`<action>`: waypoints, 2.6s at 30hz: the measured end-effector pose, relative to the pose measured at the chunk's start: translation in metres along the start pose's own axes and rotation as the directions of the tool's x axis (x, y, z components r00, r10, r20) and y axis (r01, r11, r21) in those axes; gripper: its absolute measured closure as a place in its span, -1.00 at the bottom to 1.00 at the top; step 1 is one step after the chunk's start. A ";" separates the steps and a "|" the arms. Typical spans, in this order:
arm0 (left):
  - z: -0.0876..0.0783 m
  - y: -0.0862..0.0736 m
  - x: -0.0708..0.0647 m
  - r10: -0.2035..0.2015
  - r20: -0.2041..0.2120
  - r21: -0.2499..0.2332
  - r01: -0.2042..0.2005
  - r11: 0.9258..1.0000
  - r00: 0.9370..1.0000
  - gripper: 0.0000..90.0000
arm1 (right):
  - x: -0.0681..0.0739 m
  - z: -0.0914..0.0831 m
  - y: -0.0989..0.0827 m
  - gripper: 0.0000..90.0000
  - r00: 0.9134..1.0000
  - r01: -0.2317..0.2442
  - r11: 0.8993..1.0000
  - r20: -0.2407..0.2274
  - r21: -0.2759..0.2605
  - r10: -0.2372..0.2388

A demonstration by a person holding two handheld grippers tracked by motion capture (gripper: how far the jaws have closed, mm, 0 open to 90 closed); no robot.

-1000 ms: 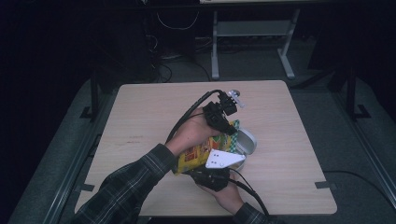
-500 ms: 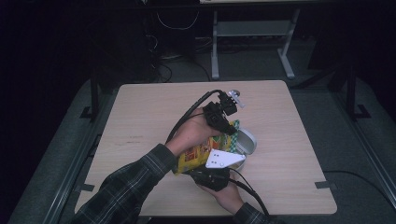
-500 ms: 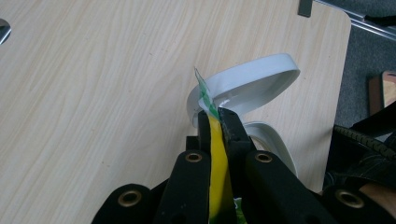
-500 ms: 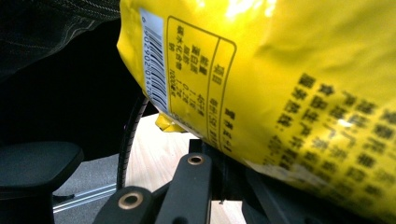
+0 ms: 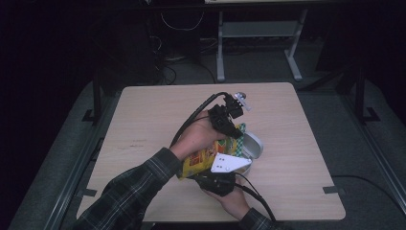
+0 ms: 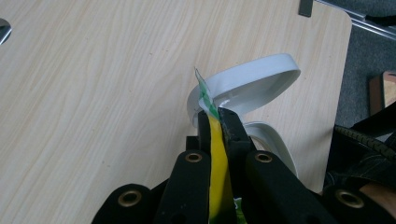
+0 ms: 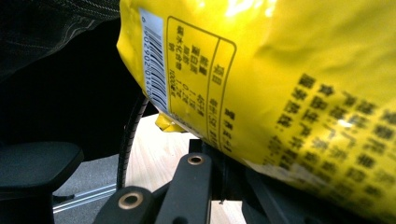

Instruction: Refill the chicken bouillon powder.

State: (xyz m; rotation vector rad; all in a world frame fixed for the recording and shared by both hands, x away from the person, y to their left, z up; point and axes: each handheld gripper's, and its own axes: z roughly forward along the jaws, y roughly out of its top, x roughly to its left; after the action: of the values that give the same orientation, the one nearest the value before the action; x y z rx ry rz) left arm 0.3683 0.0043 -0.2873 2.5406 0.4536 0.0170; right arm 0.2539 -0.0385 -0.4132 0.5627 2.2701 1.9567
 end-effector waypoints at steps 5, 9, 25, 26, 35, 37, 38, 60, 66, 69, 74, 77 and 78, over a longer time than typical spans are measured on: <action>0.000 0.000 0.000 -0.001 0.000 0.000 0.001 1.000 1.000 0.99 | 0.000 0.000 0.000 1.00 1.000 0.000 1.000 0.000 0.000 0.000; 0.000 0.000 0.000 -0.001 0.000 0.000 0.001 1.000 1.000 0.99 | 0.000 0.000 0.000 1.00 1.000 0.000 1.000 0.000 0.000 0.000; 0.000 0.000 0.000 0.000 -0.002 0.001 0.000 1.000 1.000 0.99 | 0.000 0.000 0.000 1.00 1.000 -0.003 1.000 0.000 -0.002 0.003; 0.000 0.000 0.000 0.000 -0.002 0.001 0.000 1.000 1.000 0.99 | 0.000 0.000 0.000 1.00 1.000 -0.003 1.000 -0.001 -0.002 0.003; 0.000 0.001 0.000 0.000 -0.003 0.003 0.000 1.000 1.000 0.99 | 0.000 0.000 0.000 1.00 1.000 -0.003 1.000 -0.001 -0.002 0.003; 0.000 0.001 -0.001 0.000 -0.004 0.005 0.000 1.000 1.000 0.99 | 0.000 0.000 0.000 1.00 1.000 -0.003 1.000 -0.001 -0.003 0.003; 0.000 0.001 -0.001 0.000 -0.004 0.005 0.000 1.000 1.000 0.99 | 0.000 0.000 0.000 1.00 1.000 -0.003 1.000 -0.001 -0.003 0.003; 0.000 0.000 -0.001 -0.002 -0.007 -0.002 0.002 1.000 1.000 0.99 | 0.000 0.001 0.000 1.00 1.000 0.001 1.000 -0.004 -0.004 -0.001; 0.000 0.000 -0.001 -0.005 -0.004 -0.004 0.005 1.000 1.000 0.99 | 0.000 0.000 0.000 1.00 1.000 -0.001 1.000 -0.003 0.002 0.001; 0.000 0.000 -0.001 -0.004 -0.006 -0.004 0.004 1.000 1.000 0.99 | 0.000 0.000 0.001 1.00 1.000 -0.002 1.000 -0.002 0.001 0.002; -0.001 0.000 -0.001 -0.005 -0.005 -0.008 0.005 1.000 1.000 0.99 | 0.000 0.001 0.001 1.00 1.000 -0.002 1.000 -0.003 0.001 0.002; -0.001 -0.001 -0.001 -0.007 -0.004 -0.012 0.007 1.000 1.000 0.99 | 0.000 0.001 0.001 1.00 1.000 -0.001 1.000 -0.002 0.004 0.001; -0.001 -0.001 0.000 -0.010 -0.003 -0.014 0.010 1.000 1.000 0.99 | 0.000 0.001 0.000 1.00 1.000 0.000 1.000 -0.003 0.005 0.000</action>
State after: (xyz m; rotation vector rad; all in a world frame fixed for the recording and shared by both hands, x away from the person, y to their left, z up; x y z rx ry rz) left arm 0.3672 0.0058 -0.2873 2.5253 0.4655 0.0209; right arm 0.2543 -0.0375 -0.4129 0.5613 2.2778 1.9533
